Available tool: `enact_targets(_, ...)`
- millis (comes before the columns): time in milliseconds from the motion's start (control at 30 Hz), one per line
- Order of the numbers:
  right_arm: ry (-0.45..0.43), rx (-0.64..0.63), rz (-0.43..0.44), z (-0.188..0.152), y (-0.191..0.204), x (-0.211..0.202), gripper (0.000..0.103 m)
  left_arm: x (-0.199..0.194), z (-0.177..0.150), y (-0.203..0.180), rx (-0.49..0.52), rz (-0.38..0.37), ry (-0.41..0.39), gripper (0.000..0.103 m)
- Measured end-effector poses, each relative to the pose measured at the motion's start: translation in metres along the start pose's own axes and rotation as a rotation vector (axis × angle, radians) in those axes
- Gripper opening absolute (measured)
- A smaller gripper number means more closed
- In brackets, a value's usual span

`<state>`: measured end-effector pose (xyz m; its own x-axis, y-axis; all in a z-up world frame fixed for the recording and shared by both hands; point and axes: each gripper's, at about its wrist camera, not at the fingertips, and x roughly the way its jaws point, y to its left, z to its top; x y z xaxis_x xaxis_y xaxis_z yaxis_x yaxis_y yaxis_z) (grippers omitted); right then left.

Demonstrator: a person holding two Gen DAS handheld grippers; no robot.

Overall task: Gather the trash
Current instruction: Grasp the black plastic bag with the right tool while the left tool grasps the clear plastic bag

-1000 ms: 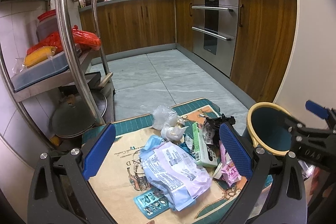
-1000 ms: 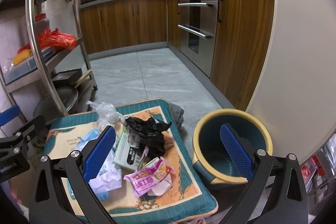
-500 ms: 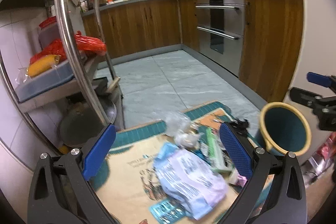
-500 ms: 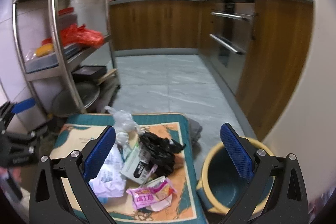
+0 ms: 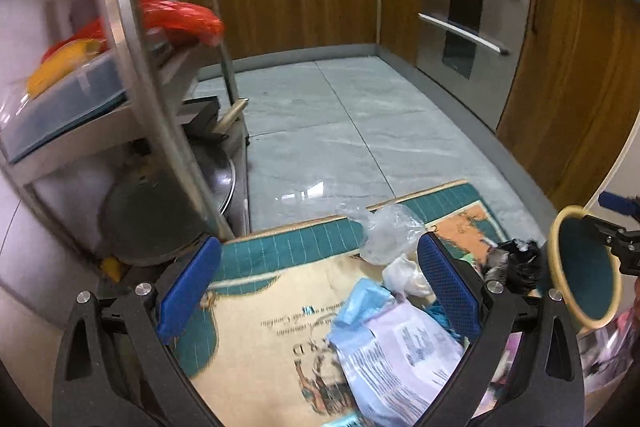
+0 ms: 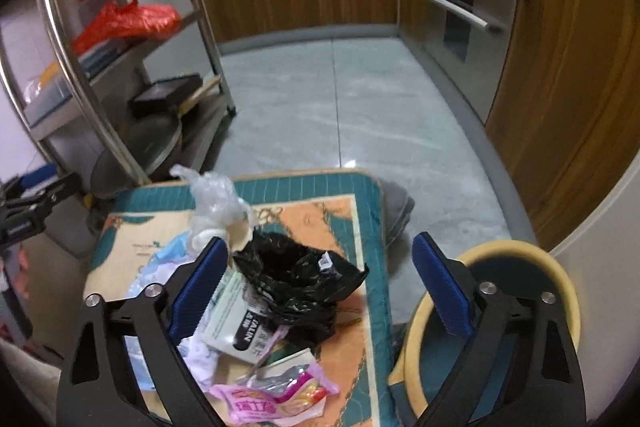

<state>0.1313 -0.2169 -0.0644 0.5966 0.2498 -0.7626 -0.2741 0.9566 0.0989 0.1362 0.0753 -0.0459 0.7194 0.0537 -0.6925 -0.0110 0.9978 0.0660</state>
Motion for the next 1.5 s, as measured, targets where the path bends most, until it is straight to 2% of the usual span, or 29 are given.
enact_targets(133,0.057,-0.008,-0.024,-0.001,-0.004,0.028,0.069,0.035,0.006,-0.012,0.051,-0.020,0.014,0.096)
enact_targets(200,0.091,0.005,-0.031,-0.004,-0.009,0.039,0.065,0.050,0.009,-0.019,0.062,-0.035,0.027,0.096)
enact_targets(333,0.166,0.110,-0.003,-0.009,-0.026,0.060,0.063,0.087,0.011,-0.044,0.115,-0.065,0.059,0.095)
enact_targets(433,0.205,0.169,0.050,-0.014,-0.032,0.069,0.059,0.114,0.011,-0.062,0.118,-0.096,0.092,0.092)
enact_targets(500,0.221,0.180,0.070,-0.016,-0.031,0.072,0.058,0.128,0.007,-0.070,0.135,-0.093,0.113,0.092)
enact_targets(600,0.240,0.168,0.081,-0.018,-0.027,0.079,0.051,0.151,-0.001,-0.082,0.176,-0.083,0.158,0.085)
enact_targets(700,0.266,0.154,0.114,-0.023,-0.024,0.083,0.043,0.168,-0.007,-0.083,0.166,-0.100,0.213,0.073)
enact_targets(767,0.276,0.154,0.133,-0.024,-0.023,0.086,0.034,0.175,-0.011,-0.085,0.177,-0.111,0.239,0.058)
enact_targets(833,0.288,0.159,0.145,-0.026,-0.023,0.087,0.021,0.174,-0.013,-0.085,0.196,-0.109,0.249,0.044)
enact_targets(867,0.291,0.163,0.148,-0.026,-0.024,0.088,0.019,0.173,-0.014,-0.085,0.197,-0.120,0.250,0.037)
enact_targets(933,0.289,0.167,0.157,-0.025,-0.024,0.086,0.005,0.169,-0.015,-0.084,0.207,-0.120,0.239,0.027)
enact_targets(967,0.283,0.164,0.163,-0.024,-0.024,0.084,0.002,0.168,-0.015,-0.084,0.214,-0.122,0.234,0.021)
enact_targets(1067,0.252,0.139,0.157,-0.018,-0.021,0.076,0.001,0.159,-0.012,-0.081,0.225,-0.106,0.207,0.016)
enact_targets(1167,0.215,0.124,0.151,-0.012,-0.017,0.066,0.001,0.141,-0.002,-0.075,0.199,-0.086,0.155,0.015)
enact_targets(1267,0.177,0.114,0.148,-0.006,-0.014,0.053,0.001,0.112,0.010,-0.067,0.173,-0.069,0.087,0.014)
enact_targets(1433,0.146,0.122,0.117,-0.004,-0.015,0.037,0.002,0.057,0.022,-0.058,0.130,-0.074,0.034,0.014)
enact_targets(1467,0.155,0.119,0.107,-0.006,-0.016,0.038,0.005,0.044,0.024,-0.056,0.124,-0.074,0.023,0.014)
enact_targets(1500,0.168,0.114,0.092,-0.008,-0.017,0.040,0.023,0.032,0.025,-0.055,0.125,-0.071,0.011,0.014)
